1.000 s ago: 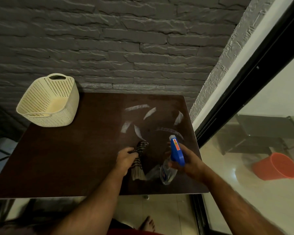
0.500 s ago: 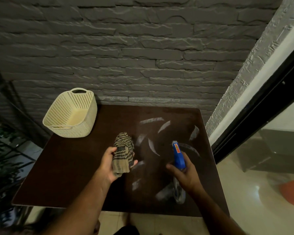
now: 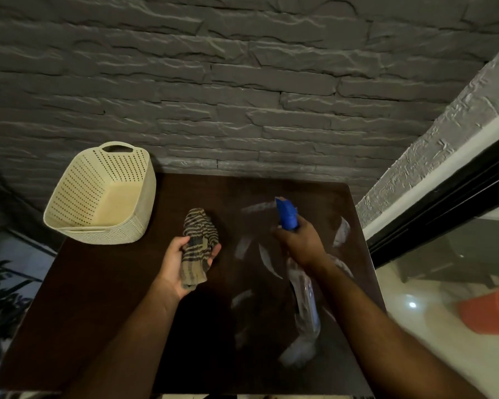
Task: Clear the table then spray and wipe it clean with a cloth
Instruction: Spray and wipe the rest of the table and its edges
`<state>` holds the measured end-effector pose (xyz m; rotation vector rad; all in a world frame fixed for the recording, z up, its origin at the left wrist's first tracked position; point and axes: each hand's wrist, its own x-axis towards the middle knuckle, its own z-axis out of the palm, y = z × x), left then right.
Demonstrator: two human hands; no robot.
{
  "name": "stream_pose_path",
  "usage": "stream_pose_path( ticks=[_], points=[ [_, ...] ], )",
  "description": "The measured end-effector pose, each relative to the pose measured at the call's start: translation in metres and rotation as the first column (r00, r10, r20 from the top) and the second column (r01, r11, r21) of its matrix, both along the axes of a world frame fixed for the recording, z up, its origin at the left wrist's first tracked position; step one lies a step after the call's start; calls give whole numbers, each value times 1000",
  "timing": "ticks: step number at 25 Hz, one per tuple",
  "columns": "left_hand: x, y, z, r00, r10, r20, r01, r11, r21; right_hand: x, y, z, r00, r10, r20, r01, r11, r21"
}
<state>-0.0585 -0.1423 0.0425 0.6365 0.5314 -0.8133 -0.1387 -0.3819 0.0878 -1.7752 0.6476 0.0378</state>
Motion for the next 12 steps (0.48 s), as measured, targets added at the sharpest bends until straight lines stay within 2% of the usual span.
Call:
stream_pose_path(
  ticks=[5,10,12],
  points=[
    [34,-4,-12,999,-16,29,14,998,60,44,-6,-4,998,-45,-36,42,996,-82],
    [48,-15,-6,998,-3,67,-2,996,86,24,-33,-10,976,-202,-81,188,969,-158],
    [46,-20,-3,996,14,84,-22,995,93,10,-45,-13,973,-212,-93,198,970,-142]
  ],
)
